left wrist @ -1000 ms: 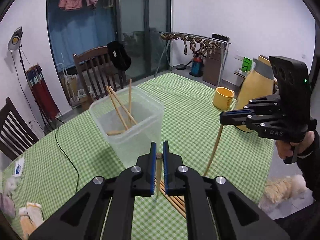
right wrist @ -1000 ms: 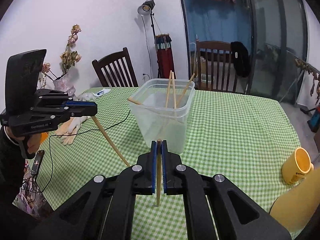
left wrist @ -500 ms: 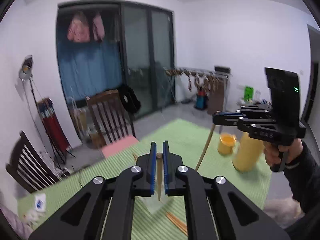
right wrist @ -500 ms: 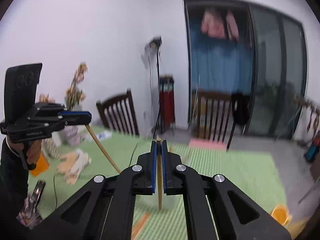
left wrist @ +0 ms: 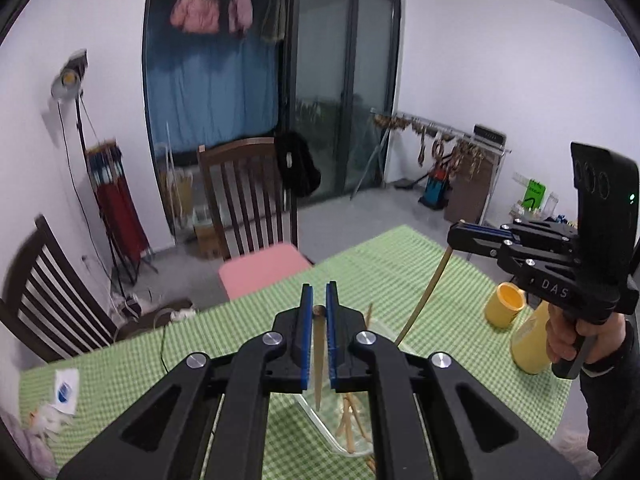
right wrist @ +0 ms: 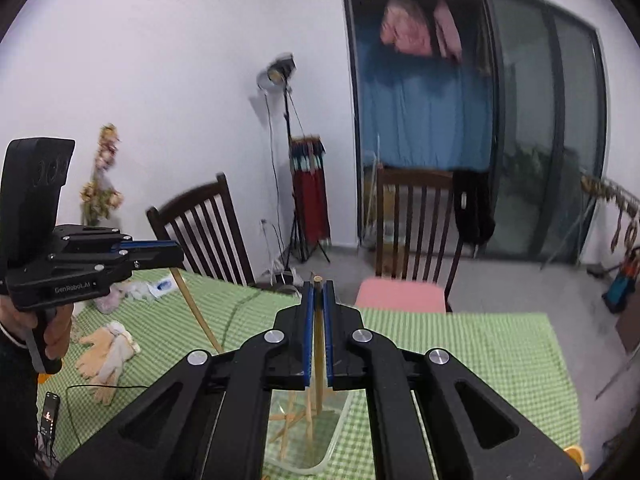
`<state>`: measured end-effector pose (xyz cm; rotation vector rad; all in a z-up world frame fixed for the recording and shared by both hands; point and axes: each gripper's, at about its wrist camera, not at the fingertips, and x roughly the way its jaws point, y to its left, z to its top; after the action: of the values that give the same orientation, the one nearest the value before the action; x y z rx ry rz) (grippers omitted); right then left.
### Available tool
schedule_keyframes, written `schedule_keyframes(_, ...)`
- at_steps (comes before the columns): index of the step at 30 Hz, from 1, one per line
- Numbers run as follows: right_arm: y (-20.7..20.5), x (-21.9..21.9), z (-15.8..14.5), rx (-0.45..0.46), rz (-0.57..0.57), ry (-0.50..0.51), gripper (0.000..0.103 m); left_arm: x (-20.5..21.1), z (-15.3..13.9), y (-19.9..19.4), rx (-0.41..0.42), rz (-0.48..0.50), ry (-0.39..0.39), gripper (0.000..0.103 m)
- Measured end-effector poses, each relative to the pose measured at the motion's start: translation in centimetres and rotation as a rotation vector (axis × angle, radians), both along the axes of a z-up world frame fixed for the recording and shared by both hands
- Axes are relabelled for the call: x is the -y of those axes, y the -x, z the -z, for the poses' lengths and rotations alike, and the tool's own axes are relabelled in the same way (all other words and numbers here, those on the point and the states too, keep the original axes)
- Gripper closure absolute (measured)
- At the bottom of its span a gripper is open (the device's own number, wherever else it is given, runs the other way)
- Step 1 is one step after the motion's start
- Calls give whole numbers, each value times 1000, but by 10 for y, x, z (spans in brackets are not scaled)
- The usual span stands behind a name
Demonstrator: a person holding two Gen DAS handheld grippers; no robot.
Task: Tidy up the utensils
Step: 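Lift both held chopsticks and carry them over the clear container, then open both grippers to drop the chopsticks into the clear container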
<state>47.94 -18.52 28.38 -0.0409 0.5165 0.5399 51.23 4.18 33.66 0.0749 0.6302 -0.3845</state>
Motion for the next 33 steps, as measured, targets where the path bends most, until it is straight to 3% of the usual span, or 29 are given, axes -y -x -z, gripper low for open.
schedule_keyframes(9, -39, -18, 68, -96, 13, 106, 98, 9, 83, -63, -141, 7, -55, 99)
schedule_keyframes(12, -44, -20, 73, -111, 23, 116, 98, 13, 96, -67, -187, 24, -58, 98)
schedule_keyframes(16, -44, -17, 66, -108, 45, 113, 93, 8, 93, -63, -180, 7, -35, 92)
schedule_keyframes(18, -41, -13, 59, -84, 69, 104, 75, 5, 87, -55, -171, -4, -20, 81)
schedule_keyframes(19, -38, -11, 55, -74, 82, 102, 55, 3, 84, -49, -165, -8, -13, 78)
schedule_keyframes(20, -33, -8, 51, -60, 92, 102, 51, 2, 81, -45, -162, -9, -10, 78)
schedule_keyframes(24, -14, 1, 38, -47, 99, 85, 50, -3, 66, -14, -135, -15, 8, 75)
schedule_keyframes(27, 7, 8, 32, -46, 103, 97, 50, -8, 56, 22, -89, -40, 21, 63)
schedule_keyframes(29, 29, 16, 32, -41, 102, 105, 47, -12, 54, 48, -48, -80, 33, 49)
schedule_keyframes(33, 71, 27, 47, -46, 94, 105, 43, -9, 73, 121, -15, -86, 81, 42)
